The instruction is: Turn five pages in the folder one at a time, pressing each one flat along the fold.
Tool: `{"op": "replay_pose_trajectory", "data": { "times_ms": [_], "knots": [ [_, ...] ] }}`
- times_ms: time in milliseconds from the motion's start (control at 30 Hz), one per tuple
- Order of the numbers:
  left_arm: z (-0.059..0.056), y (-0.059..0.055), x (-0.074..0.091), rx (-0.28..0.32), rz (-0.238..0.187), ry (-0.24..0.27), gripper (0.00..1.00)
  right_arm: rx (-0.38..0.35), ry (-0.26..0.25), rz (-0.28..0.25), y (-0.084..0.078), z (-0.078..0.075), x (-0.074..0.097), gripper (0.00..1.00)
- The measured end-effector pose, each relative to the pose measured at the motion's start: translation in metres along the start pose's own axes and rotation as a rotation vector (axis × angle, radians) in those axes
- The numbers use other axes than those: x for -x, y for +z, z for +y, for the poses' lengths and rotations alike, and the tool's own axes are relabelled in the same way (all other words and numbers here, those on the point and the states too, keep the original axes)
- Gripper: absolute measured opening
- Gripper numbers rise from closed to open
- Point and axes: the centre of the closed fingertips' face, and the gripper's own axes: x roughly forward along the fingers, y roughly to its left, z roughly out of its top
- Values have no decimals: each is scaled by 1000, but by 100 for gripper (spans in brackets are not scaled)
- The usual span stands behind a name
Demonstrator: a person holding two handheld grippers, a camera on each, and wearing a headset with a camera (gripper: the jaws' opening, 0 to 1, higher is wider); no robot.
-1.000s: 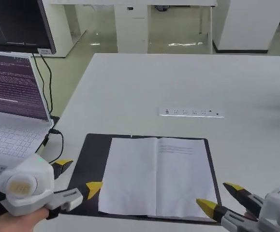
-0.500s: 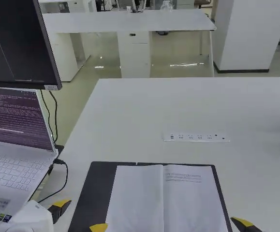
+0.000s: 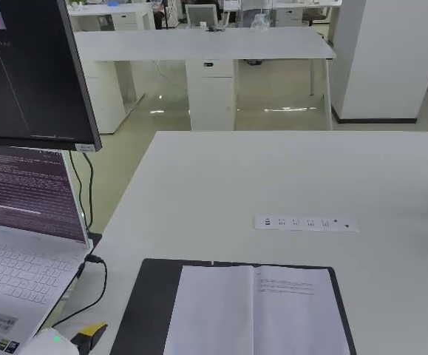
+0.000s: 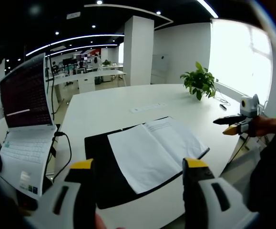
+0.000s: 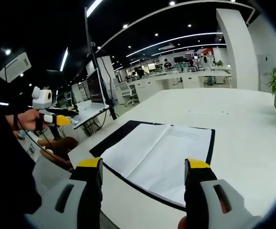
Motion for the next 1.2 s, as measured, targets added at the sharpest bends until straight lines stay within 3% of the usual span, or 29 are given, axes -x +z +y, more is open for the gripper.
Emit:
{"op": "replay_pose_trajectory", "data": {
  "times_ms": [600,733,1200],
  "knots": [
    [-10,1,-11,-29,29,-46,75,0,-5,21,-7,-1,7,69],
    [-18,-3,-20,-50,56,-75,76,-2,-5,30,-11,0,10,69],
    [-48,6,-53,-103,76,-173,76,13,-17,53,-16,-4,13,69]
  ]
}}
